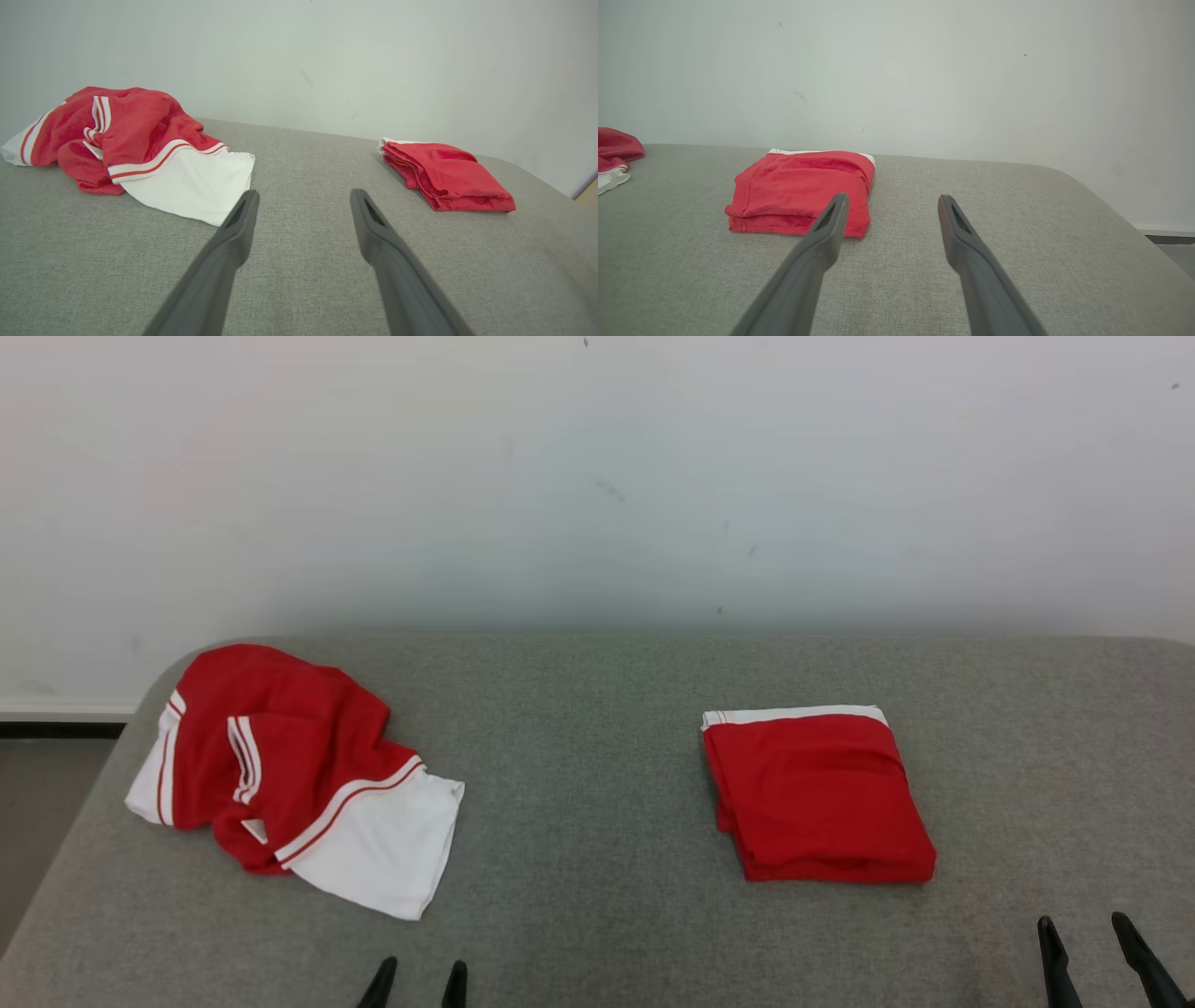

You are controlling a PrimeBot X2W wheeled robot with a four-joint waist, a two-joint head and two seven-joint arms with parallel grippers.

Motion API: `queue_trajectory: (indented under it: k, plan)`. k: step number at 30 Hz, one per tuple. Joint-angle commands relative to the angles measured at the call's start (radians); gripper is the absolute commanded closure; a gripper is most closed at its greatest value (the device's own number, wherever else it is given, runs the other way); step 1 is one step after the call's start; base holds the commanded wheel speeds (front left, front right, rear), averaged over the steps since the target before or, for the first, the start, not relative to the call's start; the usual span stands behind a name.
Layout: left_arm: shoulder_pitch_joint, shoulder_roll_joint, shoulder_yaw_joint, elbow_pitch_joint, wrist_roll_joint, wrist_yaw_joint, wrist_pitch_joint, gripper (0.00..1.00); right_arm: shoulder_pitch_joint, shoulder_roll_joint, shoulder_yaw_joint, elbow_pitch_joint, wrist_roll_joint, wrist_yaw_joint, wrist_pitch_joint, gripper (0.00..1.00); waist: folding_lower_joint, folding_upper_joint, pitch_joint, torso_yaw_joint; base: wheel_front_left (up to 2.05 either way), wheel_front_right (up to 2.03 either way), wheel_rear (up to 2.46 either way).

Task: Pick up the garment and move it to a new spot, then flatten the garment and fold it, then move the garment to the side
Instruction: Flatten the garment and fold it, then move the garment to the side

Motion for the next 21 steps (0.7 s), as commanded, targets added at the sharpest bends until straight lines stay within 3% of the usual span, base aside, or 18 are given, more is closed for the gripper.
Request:
queue_trajectory:
  k: [1, 7, 21]
  plan:
    - [0.018, 0.003, 0.011, -0.005, 0.009, -0.005, 0.0, 0.0, 0.027, 0.008, -0.011, -0.008, -0.014, 0.0, -0.003, 0.0, 0.0, 0.0, -0.005, -0.003, 0.0, 0.0, 0.0]
    - [0.019, 0.004, 0.015, -0.006, 0.02, -0.014, 0.0, 0.0, 0.058, 0.045, -0.042, -0.01, -0.037, 0.0, -0.003, 0.0, 0.0, 0.0, -0.01, -0.021, 0.0, 0.0, 0.0]
    - [0.011, 0.003, 0.018, -0.005, 0.022, -0.018, 0.0, 0.0, 0.047, 0.049, -0.015, 0.013, -0.027, 0.0, -0.003, 0.0, 0.0, 0.0, -0.004, -0.041, 0.0, 0.0, 0.0]
